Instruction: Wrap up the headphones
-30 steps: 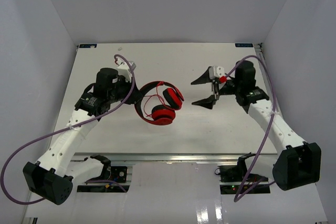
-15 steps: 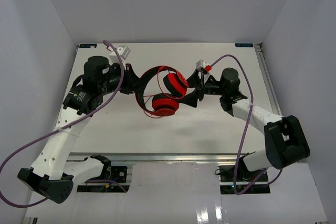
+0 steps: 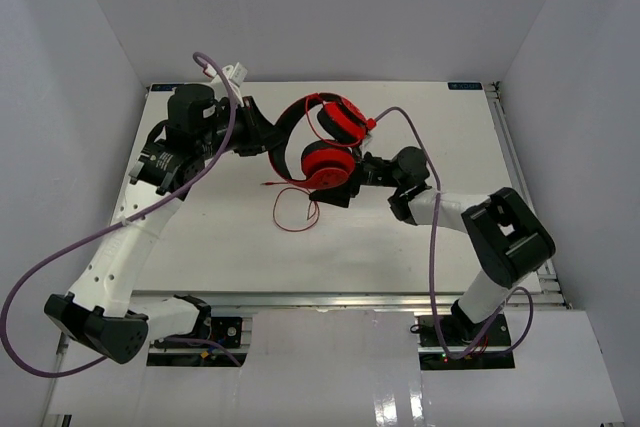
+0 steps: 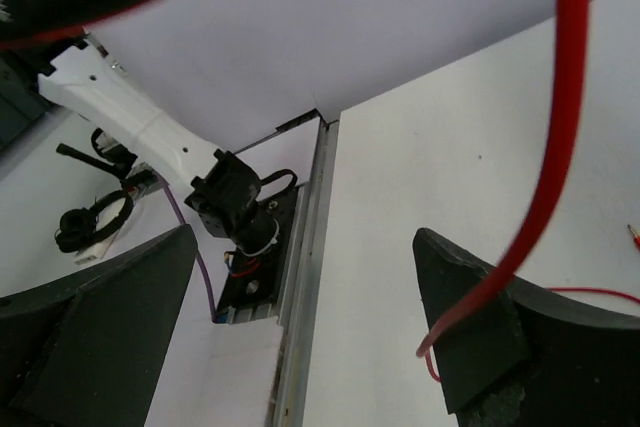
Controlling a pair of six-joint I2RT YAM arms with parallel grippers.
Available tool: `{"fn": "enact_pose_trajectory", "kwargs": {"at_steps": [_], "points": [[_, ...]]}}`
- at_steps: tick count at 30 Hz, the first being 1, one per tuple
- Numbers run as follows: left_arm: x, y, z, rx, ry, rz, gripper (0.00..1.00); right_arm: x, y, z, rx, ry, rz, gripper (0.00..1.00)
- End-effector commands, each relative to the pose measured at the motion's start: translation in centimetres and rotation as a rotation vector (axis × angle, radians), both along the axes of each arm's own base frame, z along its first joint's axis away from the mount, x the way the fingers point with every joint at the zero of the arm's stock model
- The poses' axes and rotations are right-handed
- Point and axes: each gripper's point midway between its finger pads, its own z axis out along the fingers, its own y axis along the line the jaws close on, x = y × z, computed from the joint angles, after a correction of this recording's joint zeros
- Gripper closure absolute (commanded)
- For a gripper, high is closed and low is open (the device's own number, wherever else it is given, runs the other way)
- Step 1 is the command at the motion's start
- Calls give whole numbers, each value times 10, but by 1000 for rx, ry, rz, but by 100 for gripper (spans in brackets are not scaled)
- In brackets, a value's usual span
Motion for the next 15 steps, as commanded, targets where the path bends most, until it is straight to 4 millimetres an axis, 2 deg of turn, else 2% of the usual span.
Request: {"fn": "enact_pose_trajectory", "kwargs": {"at_steps": [1,2,5,9,11,12,15], "points": [[13,-5,87,-249,-134,86,100,11,8,7,129,9,-19,5],[16,-6,93,-281,-136,104,100,12,9,4,138,19,-15,7],[27,-8,103,-360,-124,147,100,15,13,0,161,43,18,28],[42,-11,100,-400,-89,186,100,7,17,14,196,20,62,67],[49,-9,99,-407,-82,218,100,1,17,13,198,19,66,84],[54,-6,99,-406,-87,246,100,-2,15,11,193,22,65,89],[67,13,99,-394,-127,376,100,-14,8,-1,147,25,64,92]]}}
